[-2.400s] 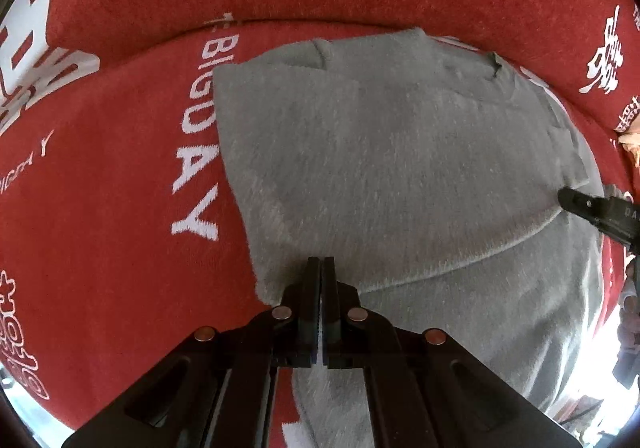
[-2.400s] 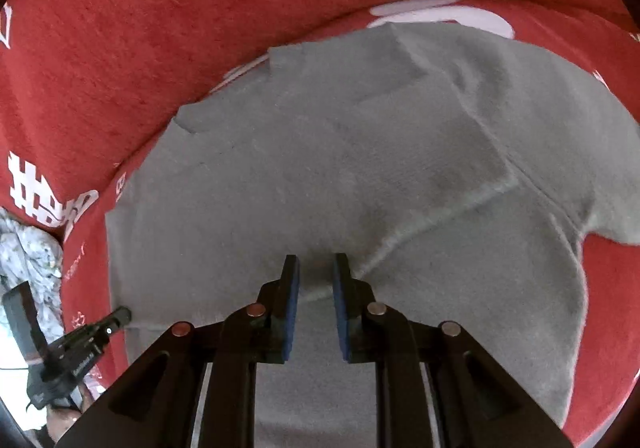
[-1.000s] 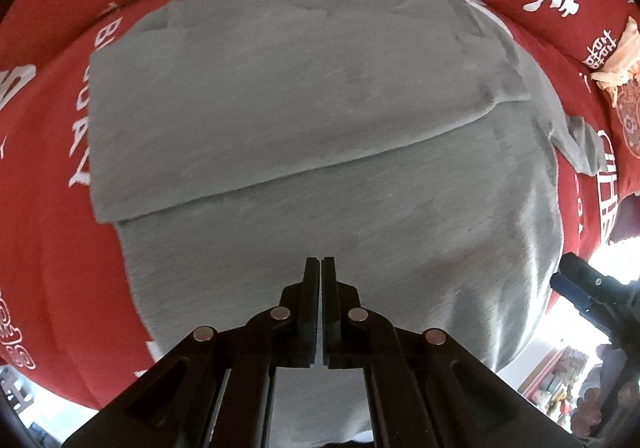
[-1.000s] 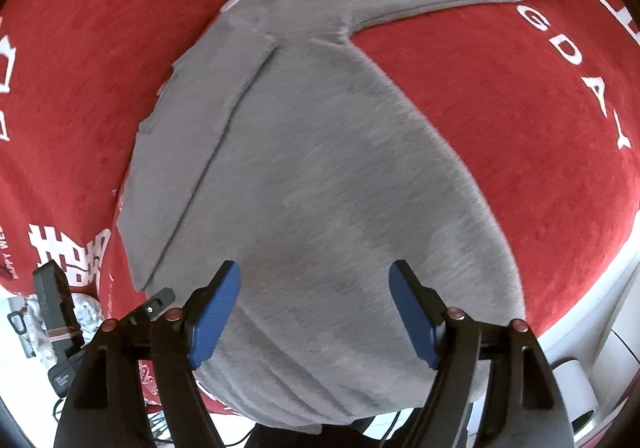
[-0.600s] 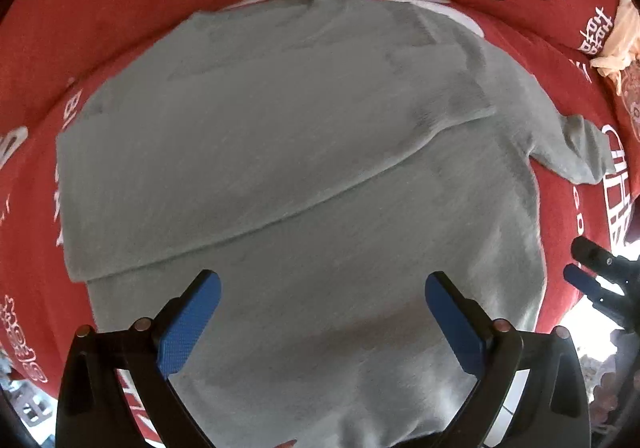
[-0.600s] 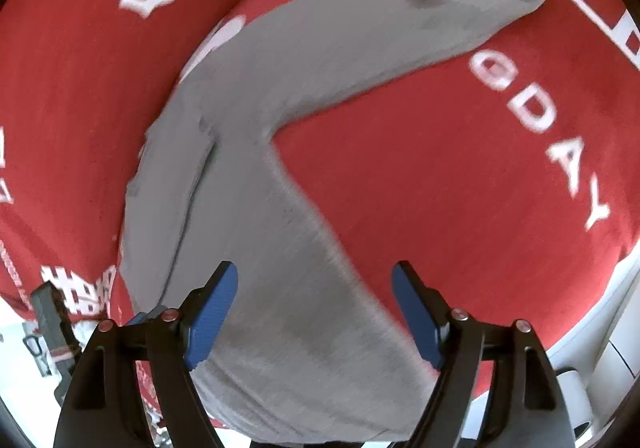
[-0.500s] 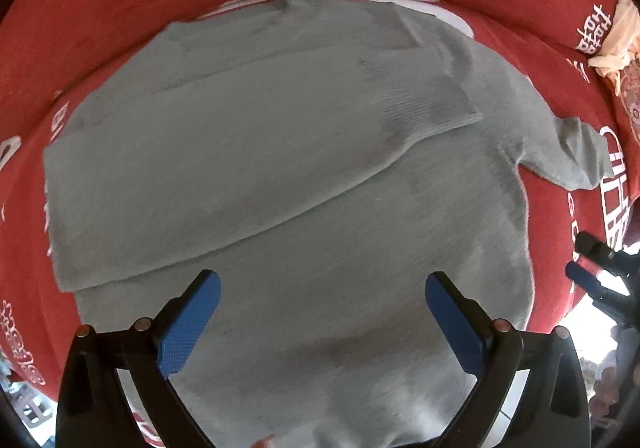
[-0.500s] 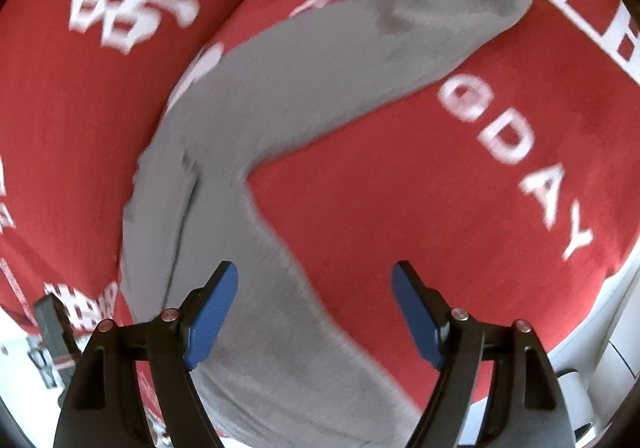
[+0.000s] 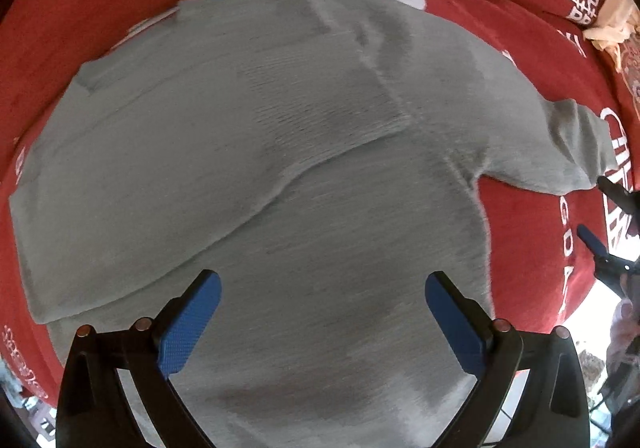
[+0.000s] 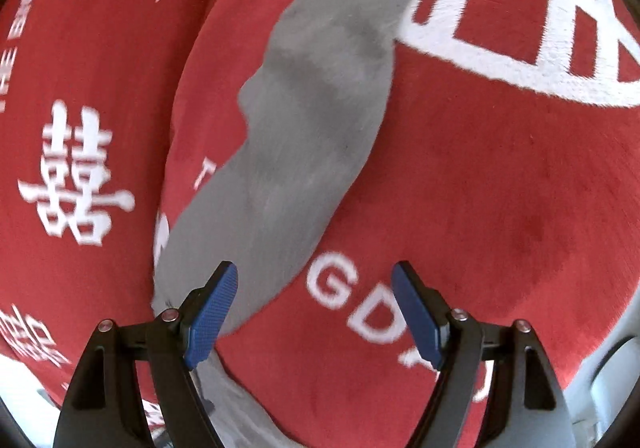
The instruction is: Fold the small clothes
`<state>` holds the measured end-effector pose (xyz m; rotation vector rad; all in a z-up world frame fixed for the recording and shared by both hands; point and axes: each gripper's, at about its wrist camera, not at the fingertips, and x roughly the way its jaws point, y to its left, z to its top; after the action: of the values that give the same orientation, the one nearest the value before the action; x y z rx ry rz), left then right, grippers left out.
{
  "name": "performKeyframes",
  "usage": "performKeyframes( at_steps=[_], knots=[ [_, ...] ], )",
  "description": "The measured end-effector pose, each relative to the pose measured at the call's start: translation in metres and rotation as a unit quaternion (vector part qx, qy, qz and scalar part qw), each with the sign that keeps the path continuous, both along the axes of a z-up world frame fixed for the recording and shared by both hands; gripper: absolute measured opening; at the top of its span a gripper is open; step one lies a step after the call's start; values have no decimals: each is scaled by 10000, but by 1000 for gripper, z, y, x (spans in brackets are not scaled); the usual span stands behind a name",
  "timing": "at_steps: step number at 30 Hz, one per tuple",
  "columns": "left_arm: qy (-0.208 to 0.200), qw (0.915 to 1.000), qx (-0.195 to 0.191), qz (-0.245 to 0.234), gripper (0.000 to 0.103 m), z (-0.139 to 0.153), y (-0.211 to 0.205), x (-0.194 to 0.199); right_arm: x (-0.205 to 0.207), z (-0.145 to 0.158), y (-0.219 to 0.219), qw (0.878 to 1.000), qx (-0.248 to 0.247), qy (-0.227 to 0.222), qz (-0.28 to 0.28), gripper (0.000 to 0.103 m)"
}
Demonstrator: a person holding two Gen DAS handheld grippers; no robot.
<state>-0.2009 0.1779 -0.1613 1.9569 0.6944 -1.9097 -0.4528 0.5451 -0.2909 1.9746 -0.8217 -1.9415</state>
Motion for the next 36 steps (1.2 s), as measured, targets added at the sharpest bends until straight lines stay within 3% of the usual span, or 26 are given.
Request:
performKeyframes(
  at_steps=[8,14,16,18,21,29,36],
  knots=[
    [10,10000,-49,-82,102,-53,25,-61,-32,-23,8,9960,-680,-34,-572,82],
    [-34,9999,-141,-49,103,-93,29,-93,-50,-31,3,9843,-1346,36,-1143,82],
    [-44,9999,-154,-32,102,-105,31,-96,-54,-34,-1,9811,-1461,-37,-1265,72],
    [-38,9998,-175,-18,102,-114,30,-100,-55,-38,-3,9783,-1541,-217,-1368,16],
    [-28,9998,-207,13,102,-127,20,-97,-54,-38,-3,9710,-1855,-244,-1488,9],
    [17,9997,-196,175,103,-163,-10,-83,-58,23,-58,9542,-2955,305,-354,9],
    [219,9985,-161,476,103,-185,-50,-71,-26,81,-175,9379,-3183,640,1226,9]
  ],
)
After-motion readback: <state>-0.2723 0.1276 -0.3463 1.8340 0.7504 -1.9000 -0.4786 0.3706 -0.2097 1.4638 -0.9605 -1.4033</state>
